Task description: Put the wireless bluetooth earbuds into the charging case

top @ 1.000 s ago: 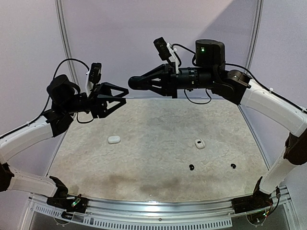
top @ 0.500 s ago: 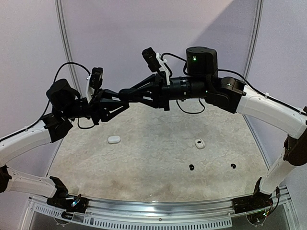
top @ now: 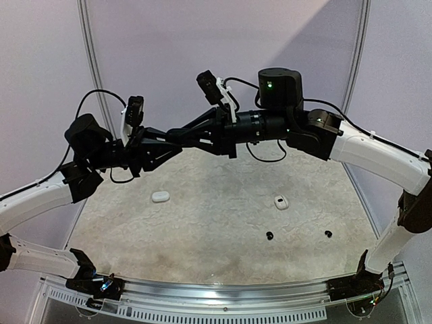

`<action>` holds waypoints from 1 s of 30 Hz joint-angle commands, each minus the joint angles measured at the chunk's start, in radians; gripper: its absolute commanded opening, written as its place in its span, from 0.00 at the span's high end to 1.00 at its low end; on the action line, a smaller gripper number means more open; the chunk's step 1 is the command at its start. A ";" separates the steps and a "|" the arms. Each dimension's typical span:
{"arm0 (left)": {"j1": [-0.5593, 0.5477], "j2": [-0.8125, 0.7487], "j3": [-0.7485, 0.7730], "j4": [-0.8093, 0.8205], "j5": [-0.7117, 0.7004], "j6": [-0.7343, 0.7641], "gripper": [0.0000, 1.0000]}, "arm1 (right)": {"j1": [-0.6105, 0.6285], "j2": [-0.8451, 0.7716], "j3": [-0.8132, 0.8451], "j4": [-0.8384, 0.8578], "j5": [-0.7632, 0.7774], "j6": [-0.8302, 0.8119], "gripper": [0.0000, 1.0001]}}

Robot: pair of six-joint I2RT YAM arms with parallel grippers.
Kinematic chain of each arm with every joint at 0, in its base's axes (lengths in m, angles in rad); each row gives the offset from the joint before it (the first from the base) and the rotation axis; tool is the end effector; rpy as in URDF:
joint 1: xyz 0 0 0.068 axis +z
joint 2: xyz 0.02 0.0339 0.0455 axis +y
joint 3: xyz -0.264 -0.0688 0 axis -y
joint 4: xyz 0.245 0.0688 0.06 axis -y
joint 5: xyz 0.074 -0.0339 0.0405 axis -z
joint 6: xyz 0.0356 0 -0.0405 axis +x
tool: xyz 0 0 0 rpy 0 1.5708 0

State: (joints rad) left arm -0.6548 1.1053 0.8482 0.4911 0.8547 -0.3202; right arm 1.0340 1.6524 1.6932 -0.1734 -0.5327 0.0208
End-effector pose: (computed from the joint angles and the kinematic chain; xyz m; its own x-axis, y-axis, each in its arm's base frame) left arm 0.1807 -0.1726 0.3677 -0.1345 -0.1573 -0.9784 0.9898 0.0256 -0.1402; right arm 0.1827 0.3423 0.4327 -0.0883 -0.1134 -0.9896 -0.9961 0.0103 0.0877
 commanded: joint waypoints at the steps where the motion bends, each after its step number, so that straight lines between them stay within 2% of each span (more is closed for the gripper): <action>1: -0.016 -0.008 -0.015 0.038 -0.002 -0.015 0.92 | 0.005 0.013 0.005 0.004 0.028 -0.003 1.00; 3: -0.016 -0.010 -0.017 0.045 -0.006 -0.019 1.00 | 0.005 0.019 0.005 0.003 0.031 0.000 1.00; 6: -0.014 -0.012 -0.019 0.050 -0.014 -0.019 1.00 | 0.005 0.031 0.012 -0.018 0.041 0.000 0.97; 8: -0.013 -0.018 -0.026 0.039 -0.038 -0.007 1.00 | 0.006 0.029 0.016 -0.046 0.088 0.000 0.67; 9: -0.012 -0.020 -0.029 0.023 -0.052 0.011 1.00 | 0.005 0.028 0.019 -0.062 0.110 -0.004 0.56; 11: -0.011 -0.030 -0.029 -0.045 -0.075 0.090 1.00 | 0.005 0.018 0.024 -0.093 0.163 -0.022 0.43; 12: -0.011 -0.032 -0.027 -0.078 -0.086 0.146 1.00 | 0.005 0.013 0.026 -0.105 0.189 -0.038 0.40; 16: -0.007 -0.032 -0.012 -0.135 -0.079 0.272 1.00 | 0.006 0.020 0.043 -0.160 0.247 -0.066 0.38; 20: -0.008 -0.026 -0.006 -0.176 -0.042 0.379 1.00 | 0.005 0.052 0.067 -0.168 0.243 -0.064 0.39; 27: -0.008 -0.030 0.012 -0.342 -0.025 0.622 1.00 | -0.028 0.092 0.133 -0.208 0.244 -0.043 0.46; 30: -0.008 -0.030 0.014 -0.348 -0.027 0.651 1.00 | -0.035 0.093 0.131 -0.207 0.234 -0.033 0.48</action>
State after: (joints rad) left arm -0.6498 1.0851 0.8379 0.2195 0.7753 0.1967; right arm 1.0374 1.7256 1.7924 -0.3813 -0.3355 -0.0334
